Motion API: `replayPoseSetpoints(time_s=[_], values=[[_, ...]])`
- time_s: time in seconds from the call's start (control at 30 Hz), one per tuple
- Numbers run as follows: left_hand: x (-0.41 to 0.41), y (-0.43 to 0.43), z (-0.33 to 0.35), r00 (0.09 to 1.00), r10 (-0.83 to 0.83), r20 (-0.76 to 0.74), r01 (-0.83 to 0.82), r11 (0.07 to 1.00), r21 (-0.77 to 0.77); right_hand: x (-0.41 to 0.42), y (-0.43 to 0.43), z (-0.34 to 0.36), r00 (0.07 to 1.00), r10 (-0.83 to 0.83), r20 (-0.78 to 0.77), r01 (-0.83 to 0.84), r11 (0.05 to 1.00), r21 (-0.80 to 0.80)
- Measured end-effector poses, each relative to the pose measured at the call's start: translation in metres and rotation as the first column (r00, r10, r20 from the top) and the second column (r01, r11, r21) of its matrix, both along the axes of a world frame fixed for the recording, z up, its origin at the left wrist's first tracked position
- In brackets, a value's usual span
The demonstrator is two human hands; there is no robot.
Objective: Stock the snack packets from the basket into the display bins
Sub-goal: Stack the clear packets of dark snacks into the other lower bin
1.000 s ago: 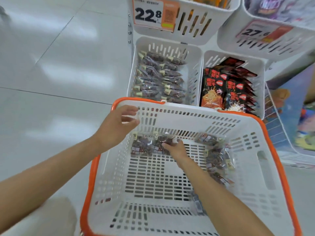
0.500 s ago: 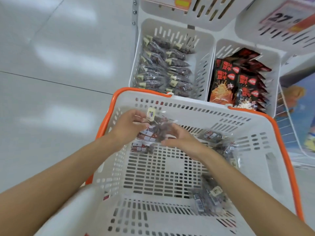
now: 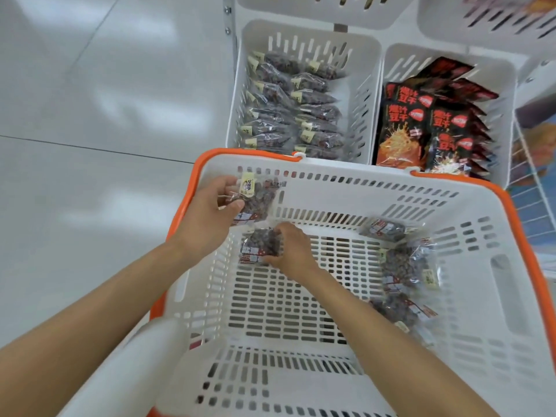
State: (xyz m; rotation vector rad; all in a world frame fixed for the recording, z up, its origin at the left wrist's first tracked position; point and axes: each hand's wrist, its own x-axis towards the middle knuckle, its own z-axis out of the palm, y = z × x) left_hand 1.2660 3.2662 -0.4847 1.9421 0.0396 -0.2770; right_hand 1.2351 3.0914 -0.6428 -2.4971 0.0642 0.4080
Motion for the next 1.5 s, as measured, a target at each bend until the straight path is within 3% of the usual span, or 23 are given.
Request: replayPoseSetpoints(time_s=[0.07,0.13,0.27,0.47,0.53,0.63,0.77,0.83,0.97,1.1,1.23,1.4,1.5], values=[[-0.001,-0.002,0.0,1.0,-0.01,-0.025,0.009,1.0,-0.016,0.002,0.0,0.002,1.0,0.018,-0.014,-0.018,1.0,-0.023],[-0.003,-0.002,-0.001,0.998,-0.022,-0.056,0.019,0.998,-0.053,0.003,-0.004,0.0,0.989,0.127,-0.07,-0.136,0.981,-0.141],[-0.007,0.002,-0.003,0.991,-0.01,-0.132,-0.003,0.995,-0.097,0.006,-0.007,-0.003,0.993,0.083,-0.087,-0.085,0.996,-0.015],[-0.012,0.006,-0.008,0.989,-0.017,-0.145,0.009,0.998,-0.056,-0.012,-0.023,-0.006,0.984,0.135,-0.118,-0.154,0.973,-0.172],[-0.012,0.004,-0.009,0.991,-0.002,-0.133,-0.006,0.999,-0.054,-0.017,-0.026,-0.001,0.988,0.128,-0.086,-0.136,0.987,-0.092],[-0.012,0.001,-0.006,0.994,0.015,-0.107,-0.02,0.999,-0.046,-0.018,-0.038,0.024,0.971,0.076,-0.225,-0.031,0.98,0.199],[-0.012,-0.003,-0.004,0.995,0.015,-0.099,-0.018,0.999,-0.029,-0.008,-0.074,0.097,0.962,0.063,-0.267,0.043,0.926,0.376],[-0.012,-0.006,-0.002,0.984,-0.014,-0.176,0.004,0.999,-0.054,-0.003,-0.082,0.139,0.964,0.063,-0.26,0.064,0.889,0.453],[-0.011,-0.017,0.012,0.935,-0.143,-0.324,0.043,0.954,-0.295,0.007,-0.073,0.191,0.99,0.01,-0.143,0.071,0.833,0.549],[0.002,-0.022,0.02,0.935,-0.051,-0.352,-0.099,0.913,-0.395,0.011,-0.052,0.203,0.989,-0.145,-0.015,0.132,0.842,0.523],[0.013,-0.031,0.035,0.949,-0.096,-0.301,-0.079,0.851,-0.519,0.019,-0.038,0.203,0.982,-0.189,0.021,0.144,0.811,0.567],[0.036,-0.036,0.051,0.995,-0.023,-0.1,-0.012,0.943,-0.332,0.052,-0.038,0.214,0.971,-0.238,0.021,0.159,0.711,0.685],[0.07,-0.043,0.064,0.998,-0.058,-0.029,0.04,0.898,-0.437,0.082,-0.035,0.229,0.98,-0.199,-0.012,0.154,0.717,0.68]])
